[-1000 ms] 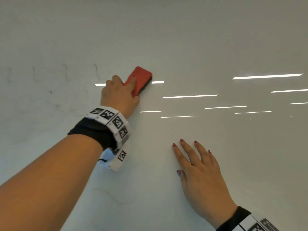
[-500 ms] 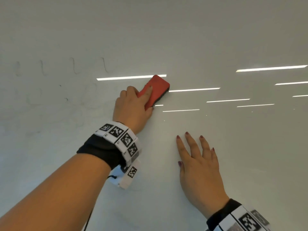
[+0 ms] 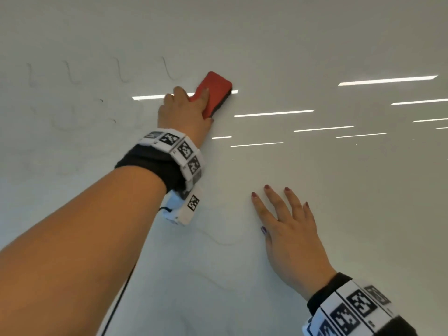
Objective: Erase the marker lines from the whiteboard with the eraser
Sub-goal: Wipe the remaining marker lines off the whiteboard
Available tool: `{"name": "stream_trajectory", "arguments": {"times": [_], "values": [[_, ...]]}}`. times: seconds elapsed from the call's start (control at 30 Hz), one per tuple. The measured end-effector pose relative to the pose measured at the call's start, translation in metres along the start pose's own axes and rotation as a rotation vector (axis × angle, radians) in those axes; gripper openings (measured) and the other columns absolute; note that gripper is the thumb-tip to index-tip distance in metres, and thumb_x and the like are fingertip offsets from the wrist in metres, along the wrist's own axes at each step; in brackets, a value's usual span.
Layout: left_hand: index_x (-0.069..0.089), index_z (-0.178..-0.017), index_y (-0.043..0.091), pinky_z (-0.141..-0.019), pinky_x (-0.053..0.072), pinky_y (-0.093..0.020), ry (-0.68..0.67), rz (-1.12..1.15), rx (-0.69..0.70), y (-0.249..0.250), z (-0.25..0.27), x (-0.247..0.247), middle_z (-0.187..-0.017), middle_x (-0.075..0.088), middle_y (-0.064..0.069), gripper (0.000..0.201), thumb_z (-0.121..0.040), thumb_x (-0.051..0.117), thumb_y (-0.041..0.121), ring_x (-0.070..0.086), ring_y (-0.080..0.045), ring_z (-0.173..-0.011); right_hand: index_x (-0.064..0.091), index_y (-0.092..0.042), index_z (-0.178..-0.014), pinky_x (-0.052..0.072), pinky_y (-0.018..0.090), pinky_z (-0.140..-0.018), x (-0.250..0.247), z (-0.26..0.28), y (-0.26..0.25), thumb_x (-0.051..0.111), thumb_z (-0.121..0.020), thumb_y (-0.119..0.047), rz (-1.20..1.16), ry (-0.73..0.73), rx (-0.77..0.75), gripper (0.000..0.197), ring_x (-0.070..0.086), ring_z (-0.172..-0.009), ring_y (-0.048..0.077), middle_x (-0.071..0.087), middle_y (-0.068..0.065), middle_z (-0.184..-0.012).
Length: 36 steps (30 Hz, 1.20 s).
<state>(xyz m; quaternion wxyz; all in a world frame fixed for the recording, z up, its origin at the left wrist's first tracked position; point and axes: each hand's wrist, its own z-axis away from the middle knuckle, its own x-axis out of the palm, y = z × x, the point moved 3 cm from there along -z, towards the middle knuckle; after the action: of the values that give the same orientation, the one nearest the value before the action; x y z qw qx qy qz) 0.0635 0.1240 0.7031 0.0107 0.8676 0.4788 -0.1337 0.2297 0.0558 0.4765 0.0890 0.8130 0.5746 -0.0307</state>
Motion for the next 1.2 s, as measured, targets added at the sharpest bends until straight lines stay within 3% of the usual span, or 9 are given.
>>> {"name": "stream_trajectory", "arguments": {"times": [0.13,0.3,0.47,0.57,0.77,0.93,1.07,1.2], "values": [[0.023,-0.147,0.028,-0.082,0.037,-0.04,0.014,-0.015,0.129,0.015,0.04,0.01,-0.121,0.04,-0.015,0.063,-0.091,0.048,0.045,0.041,-0.033,-0.105,0.033,-0.028,-0.147,0.035,0.058,-0.102,0.0,0.0,0.003,0.064,-0.083,-0.022,-0.015,-0.026,0.009,0.071,0.029,-0.135,0.034,0.037,0.002,-0.15],[0.026,-0.147,0.03,-0.084,0.039,-0.039,-0.014,-0.024,0.186,-0.018,0.071,0.012,-0.122,0.042,-0.014,0.063,-0.091,0.049,0.046,0.043,-0.032,-0.103,0.037,-0.028,-0.145,0.039,0.057,-0.099,-0.005,-0.002,0.007,0.067,-0.082,-0.021,-0.025,-0.04,-0.014,0.071,0.038,-0.132,0.035,0.041,0.002,-0.147],[0.029,-0.146,0.028,-0.088,0.04,-0.045,0.013,-0.007,-0.016,-0.065,0.047,-0.003,-0.122,0.041,-0.02,0.064,-0.089,0.054,0.042,0.042,-0.038,-0.106,0.037,-0.028,-0.145,0.039,0.056,-0.099,-0.003,-0.001,0.011,0.068,-0.081,-0.018,-0.043,-0.021,-0.034,0.071,0.033,-0.133,0.033,0.041,0.002,-0.147],[0.027,-0.146,0.027,-0.087,0.04,-0.044,0.016,-0.018,-0.08,-0.057,0.035,-0.002,-0.122,0.04,-0.019,0.063,-0.091,0.052,0.041,0.041,-0.037,-0.106,0.036,-0.028,-0.146,0.038,0.057,-0.099,-0.001,-0.001,0.011,0.067,-0.082,-0.018,-0.048,-0.001,-0.031,0.072,0.028,-0.133,0.031,0.041,0.002,-0.147],[0.026,-0.147,0.026,-0.082,0.039,-0.042,0.019,-0.019,0.02,-0.008,0.059,0.009,-0.122,0.042,-0.017,0.063,-0.091,0.051,0.04,0.042,-0.035,-0.103,0.036,-0.027,-0.146,0.039,0.057,-0.097,-0.002,0.0,0.008,0.067,-0.08,-0.02,-0.036,-0.006,-0.038,0.073,0.035,-0.133,0.034,0.042,0.003,-0.147],[0.043,-0.14,0.022,-0.073,0.045,-0.041,0.022,-0.02,0.143,0.007,0.123,0.022,-0.114,0.052,-0.018,0.062,-0.083,0.064,0.036,0.051,-0.035,-0.091,0.041,-0.024,-0.144,0.042,0.058,-0.094,-0.004,-0.002,0.008,0.072,-0.075,-0.019,-0.022,-0.012,-0.058,0.075,0.042,-0.13,0.038,0.045,0.005,-0.145],[0.046,-0.139,0.022,-0.073,0.048,-0.042,0.016,-0.018,0.12,-0.017,0.156,0.025,-0.113,0.053,-0.019,0.063,-0.081,0.066,0.035,0.054,-0.036,-0.09,0.041,-0.025,-0.144,0.042,0.057,-0.094,-0.005,-0.003,0.01,0.073,-0.074,-0.02,-0.006,-0.037,-0.064,0.077,0.043,-0.13,0.037,0.045,0.005,-0.145],[0.044,-0.14,0.024,-0.077,0.046,-0.047,0.013,0.01,-0.025,-0.048,0.135,0.014,-0.116,0.05,-0.023,0.064,-0.082,0.069,0.031,0.05,-0.041,-0.093,0.038,-0.025,-0.145,0.041,0.057,-0.095,-0.006,-0.002,0.009,0.071,-0.076,-0.02,0.008,-0.062,-0.063,0.077,0.042,-0.131,0.037,0.044,0.005,-0.146]]}}
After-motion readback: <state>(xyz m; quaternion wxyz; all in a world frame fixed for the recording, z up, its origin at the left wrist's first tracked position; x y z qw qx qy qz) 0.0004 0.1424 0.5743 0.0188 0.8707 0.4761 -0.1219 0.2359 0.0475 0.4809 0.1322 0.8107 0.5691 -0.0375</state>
